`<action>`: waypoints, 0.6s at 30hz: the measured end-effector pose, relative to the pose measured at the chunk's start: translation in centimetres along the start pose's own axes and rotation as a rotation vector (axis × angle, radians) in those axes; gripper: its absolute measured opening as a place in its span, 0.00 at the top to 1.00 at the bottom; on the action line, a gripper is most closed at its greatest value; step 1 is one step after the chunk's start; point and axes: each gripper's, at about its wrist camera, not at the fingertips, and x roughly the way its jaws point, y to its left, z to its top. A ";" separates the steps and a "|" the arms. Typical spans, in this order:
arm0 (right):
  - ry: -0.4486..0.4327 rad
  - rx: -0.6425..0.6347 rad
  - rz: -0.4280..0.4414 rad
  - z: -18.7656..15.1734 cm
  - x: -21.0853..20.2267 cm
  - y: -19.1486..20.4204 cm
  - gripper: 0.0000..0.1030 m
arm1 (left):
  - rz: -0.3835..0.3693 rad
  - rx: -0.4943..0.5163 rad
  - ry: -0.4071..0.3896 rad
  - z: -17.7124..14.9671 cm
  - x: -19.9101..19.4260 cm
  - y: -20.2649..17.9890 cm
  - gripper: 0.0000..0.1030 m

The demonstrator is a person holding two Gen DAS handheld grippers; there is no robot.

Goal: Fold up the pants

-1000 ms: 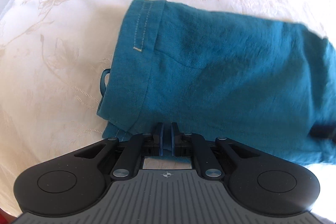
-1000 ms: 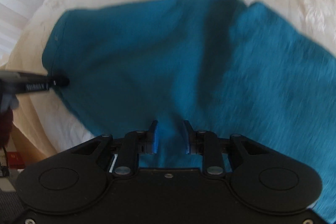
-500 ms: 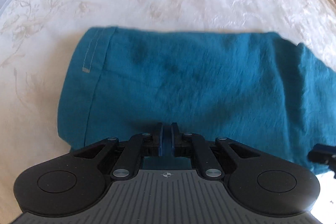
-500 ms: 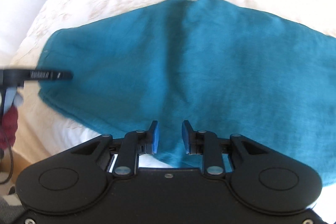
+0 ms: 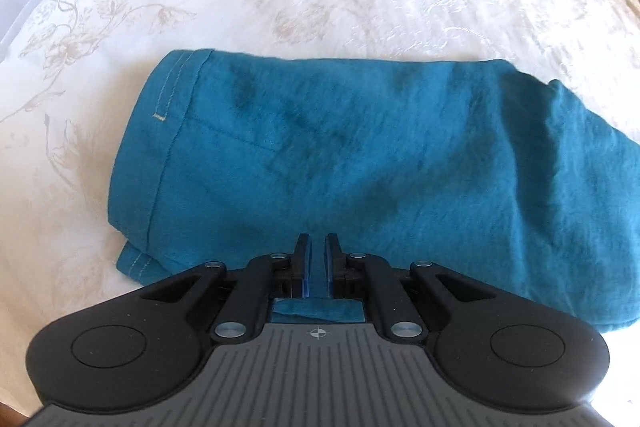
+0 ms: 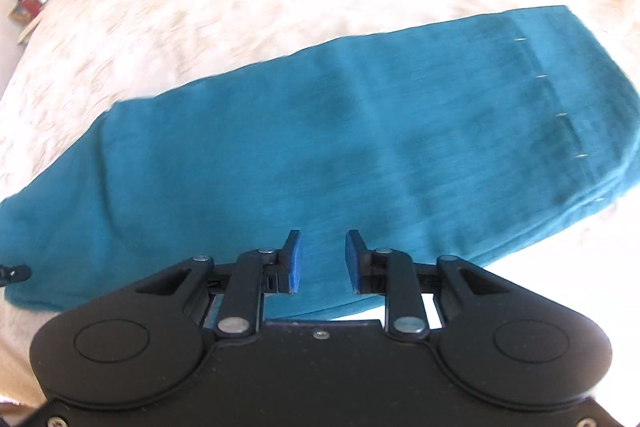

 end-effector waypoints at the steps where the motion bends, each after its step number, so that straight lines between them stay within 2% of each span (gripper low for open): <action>1: -0.016 0.031 -0.019 0.3 -0.4 -1.9 0.65 | 0.000 0.005 -0.009 0.1 0.0 -1.4 0.92; 4: -0.048 0.113 -0.082 1.0 -1.0 -7.5 0.65 | -0.012 -0.002 -0.017 -0.5 -0.9 -5.1 0.92; 8: -0.047 0.158 -0.171 1.7 -1.0 -14.2 0.65 | -0.021 -0.025 -0.004 -1.9 -1.3 -10.2 0.92; 10: -0.052 0.198 -0.186 1.9 -1.0 -17.1 0.65 | -0.036 -0.031 0.006 -2.8 -1.4 -12.7 0.92; 12: -0.047 0.240 -0.182 2.3 -0.6 -19.7 0.65 | -0.042 -0.016 0.011 -3.6 -1.4 -14.7 0.92; 14: -0.034 0.271 -0.175 2.4 0.1 -21.9 0.61 | -0.035 -0.010 0.011 -4.4 -1.0 -16.8 0.92; 18: -0.010 0.284 -0.127 2.8 1.3 -24.1 0.58 | -0.021 -0.036 0.019 -5.8 -1.3 -19.1 0.92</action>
